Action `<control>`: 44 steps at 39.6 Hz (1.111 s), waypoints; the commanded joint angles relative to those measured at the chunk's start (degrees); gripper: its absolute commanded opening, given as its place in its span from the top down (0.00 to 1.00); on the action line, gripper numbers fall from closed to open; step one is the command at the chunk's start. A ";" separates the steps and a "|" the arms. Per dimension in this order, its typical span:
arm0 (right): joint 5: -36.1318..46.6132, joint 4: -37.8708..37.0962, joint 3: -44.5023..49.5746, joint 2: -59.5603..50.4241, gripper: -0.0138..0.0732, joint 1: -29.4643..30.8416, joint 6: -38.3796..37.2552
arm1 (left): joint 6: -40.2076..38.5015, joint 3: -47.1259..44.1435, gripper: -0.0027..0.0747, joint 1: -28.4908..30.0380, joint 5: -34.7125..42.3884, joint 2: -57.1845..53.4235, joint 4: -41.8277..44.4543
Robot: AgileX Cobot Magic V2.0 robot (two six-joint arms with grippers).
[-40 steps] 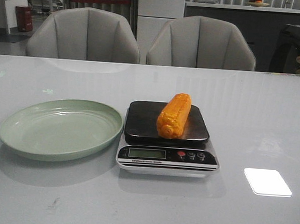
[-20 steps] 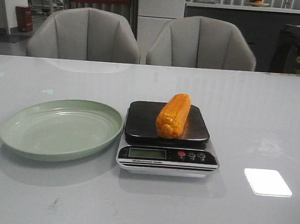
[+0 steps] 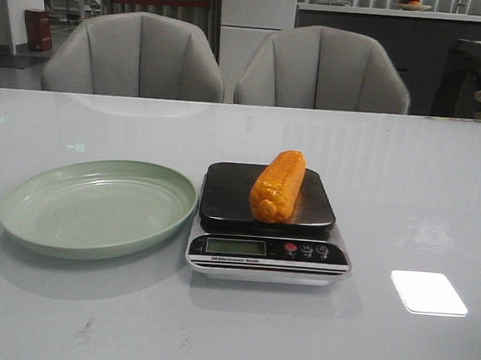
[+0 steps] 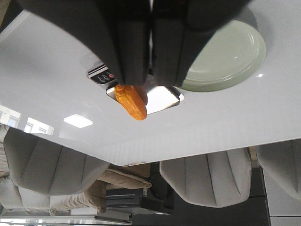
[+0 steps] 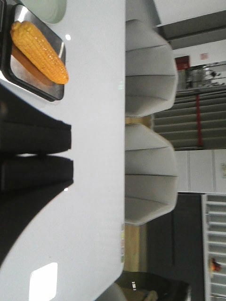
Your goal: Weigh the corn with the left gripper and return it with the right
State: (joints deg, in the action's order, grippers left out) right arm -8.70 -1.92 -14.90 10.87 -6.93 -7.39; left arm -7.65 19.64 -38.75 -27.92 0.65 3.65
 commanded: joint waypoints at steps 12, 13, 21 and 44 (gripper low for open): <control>-5.74 2.61 -10.52 14.79 0.64 0.31 -0.12 | 0.07 1.46 0.82 0.11 4.43 0.56 0.17; -6.20 2.97 -10.52 14.99 0.64 0.31 -0.12 | 0.07 1.46 0.82 0.11 4.43 0.56 0.17; -9.82 3.15 -11.31 17.81 0.53 -1.21 -0.12 | 0.07 1.46 0.82 0.11 4.43 0.56 0.17; -14.75 10.27 -31.88 45.59 0.14 -19.70 -0.12 | 0.07 1.46 0.82 0.11 4.43 0.56 0.17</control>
State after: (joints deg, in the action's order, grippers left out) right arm -25.27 6.03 -40.76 51.66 -25.02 -7.52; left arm -7.65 19.64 -38.75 -27.92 0.65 3.78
